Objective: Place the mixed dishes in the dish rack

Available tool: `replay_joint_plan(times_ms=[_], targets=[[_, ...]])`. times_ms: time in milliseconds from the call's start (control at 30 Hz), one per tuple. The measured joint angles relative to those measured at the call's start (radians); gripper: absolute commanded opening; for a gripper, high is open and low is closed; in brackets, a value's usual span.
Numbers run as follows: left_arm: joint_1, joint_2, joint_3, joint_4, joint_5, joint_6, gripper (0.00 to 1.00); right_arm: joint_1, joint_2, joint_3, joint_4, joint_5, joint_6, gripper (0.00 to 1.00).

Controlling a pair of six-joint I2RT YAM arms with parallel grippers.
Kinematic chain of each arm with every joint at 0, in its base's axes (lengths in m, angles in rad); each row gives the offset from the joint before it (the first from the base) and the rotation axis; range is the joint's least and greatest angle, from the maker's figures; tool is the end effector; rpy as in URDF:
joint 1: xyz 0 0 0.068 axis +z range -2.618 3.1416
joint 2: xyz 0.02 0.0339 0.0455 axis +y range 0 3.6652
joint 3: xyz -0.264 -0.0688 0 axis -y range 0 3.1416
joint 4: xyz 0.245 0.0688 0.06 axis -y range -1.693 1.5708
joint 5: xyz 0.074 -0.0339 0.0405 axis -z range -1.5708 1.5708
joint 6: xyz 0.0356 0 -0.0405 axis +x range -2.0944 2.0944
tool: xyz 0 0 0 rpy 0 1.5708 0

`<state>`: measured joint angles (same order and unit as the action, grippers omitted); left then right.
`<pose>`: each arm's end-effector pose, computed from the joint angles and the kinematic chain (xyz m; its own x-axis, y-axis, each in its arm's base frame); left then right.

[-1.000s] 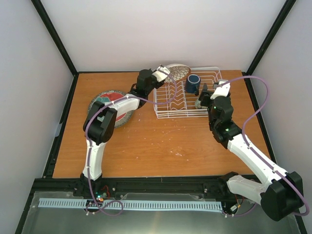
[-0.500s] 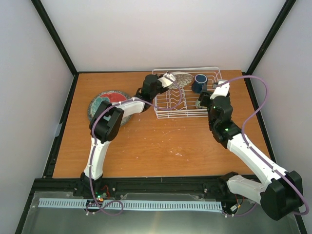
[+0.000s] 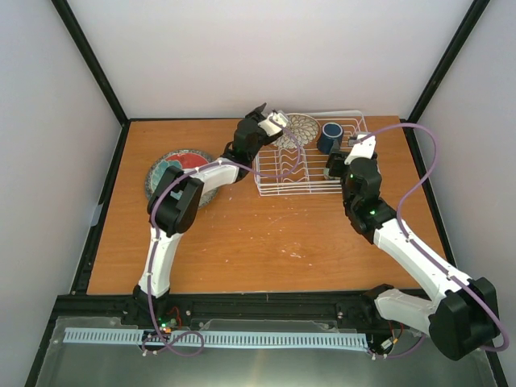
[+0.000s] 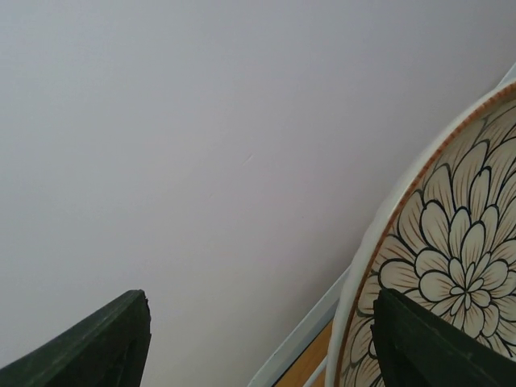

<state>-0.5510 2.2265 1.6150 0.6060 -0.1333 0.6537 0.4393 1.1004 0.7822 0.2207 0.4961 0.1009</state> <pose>0.4500 -0.2710 0.2306 0.2430 0.5581 -0.7934 0.3249 0.7238 0.6087 0.2395 0.0938 0.3189 -0.0821 0.0593 -0.9949 0.0633 0.9965 0.0541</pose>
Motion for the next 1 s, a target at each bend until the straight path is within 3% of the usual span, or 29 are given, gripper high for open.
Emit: replay_joint_plan(times_ms=[267, 433, 500, 600, 700, 800, 867, 1000], targets=[[0.006, -0.055, -0.026, -0.029, -0.040, -0.042, 0.83, 0.000, 0.000, 0.000, 0.000, 0.001, 0.000, 0.74], [0.042, -0.237, -0.072, -0.148, -0.027, -0.145, 0.82, 0.000, -0.001, 0.000, 0.000, 0.002, 0.000, 0.74], [0.092, -0.342, -0.073, -0.232, 0.000, -0.208, 0.77, 0.000, -0.002, 0.000, 0.000, 0.003, 0.000, 0.74], [0.261, -0.484, 0.035, -0.469, 0.067, -0.330, 0.62, 0.000, -0.008, 0.000, 0.000, 0.001, 0.002, 0.74], [0.505, -0.499, 0.294, -0.743, 0.145, -0.457, 0.60, -0.001, -0.016, 0.000, 0.000, -0.013, 0.014, 0.74], [0.726, -0.484, 0.456, -0.990, 0.211, -0.540, 0.58, -0.001, -0.018, -0.001, 0.000, -0.038, 0.028, 0.74], [0.823, -0.467, 0.496, -1.136, 0.272, -0.569, 0.58, -0.001, -0.018, -0.002, -0.002, -0.056, 0.038, 0.74], [0.892, -0.406, 0.425, -1.357, 0.426, -0.590, 0.55, -0.001, -0.023, -0.002, -0.010, -0.090, 0.054, 0.74]])
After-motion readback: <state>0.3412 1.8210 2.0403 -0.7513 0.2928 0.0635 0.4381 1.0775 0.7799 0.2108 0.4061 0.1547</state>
